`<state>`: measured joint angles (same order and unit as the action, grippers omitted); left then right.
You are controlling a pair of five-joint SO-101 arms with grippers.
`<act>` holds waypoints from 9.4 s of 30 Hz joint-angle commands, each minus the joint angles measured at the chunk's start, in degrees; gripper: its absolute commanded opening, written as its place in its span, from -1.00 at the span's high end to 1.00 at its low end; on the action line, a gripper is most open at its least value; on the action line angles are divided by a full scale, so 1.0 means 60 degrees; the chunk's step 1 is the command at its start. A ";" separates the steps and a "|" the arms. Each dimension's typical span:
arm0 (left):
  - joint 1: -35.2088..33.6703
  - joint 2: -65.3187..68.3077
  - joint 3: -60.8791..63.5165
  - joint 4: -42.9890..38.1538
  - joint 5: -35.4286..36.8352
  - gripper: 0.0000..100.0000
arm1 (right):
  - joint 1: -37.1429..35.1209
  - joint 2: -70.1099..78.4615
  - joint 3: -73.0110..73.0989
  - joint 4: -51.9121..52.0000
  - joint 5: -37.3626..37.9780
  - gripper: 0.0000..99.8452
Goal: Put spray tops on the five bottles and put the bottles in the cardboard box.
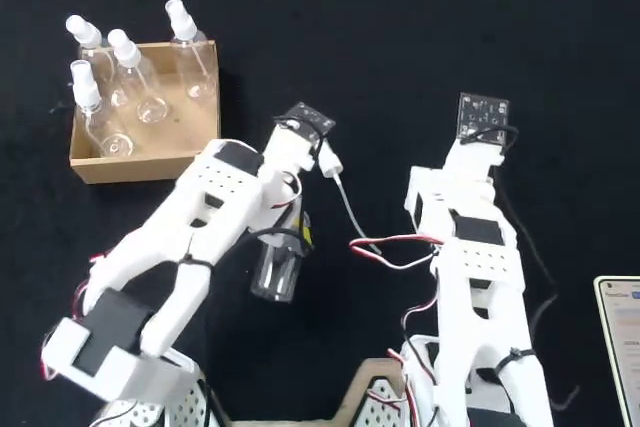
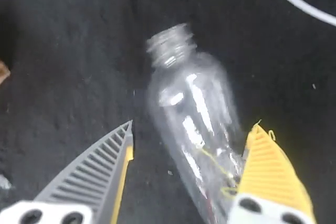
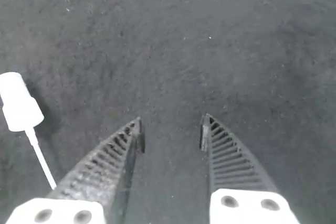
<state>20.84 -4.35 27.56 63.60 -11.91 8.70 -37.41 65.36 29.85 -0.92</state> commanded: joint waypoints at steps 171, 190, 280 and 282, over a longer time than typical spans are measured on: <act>0.0476 -0.3487 0.3612 -0.1480 0.0864 0.93 | -0.1729 -0.0256 0.0168 -0.0220 0.0000 0.66; 0.0447 -0.7194 0.5883 -0.2755 0.0908 0.93 | -0.2886 -0.0227 -0.3114 0.3077 0.0000 0.66; -0.0755 -0.7179 0.6469 -0.3985 0.0923 0.92 | -0.1949 0.5560 -0.6733 0.5919 0.2974 0.47; -0.0755 -0.7194 0.6469 -0.3985 0.0923 0.92 | -0.2007 0.5634 -0.7407 0.6725 0.2974 0.48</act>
<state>16.35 -46.11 67.03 40.48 -6.90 -2.55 -3.38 28.53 63.34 16.22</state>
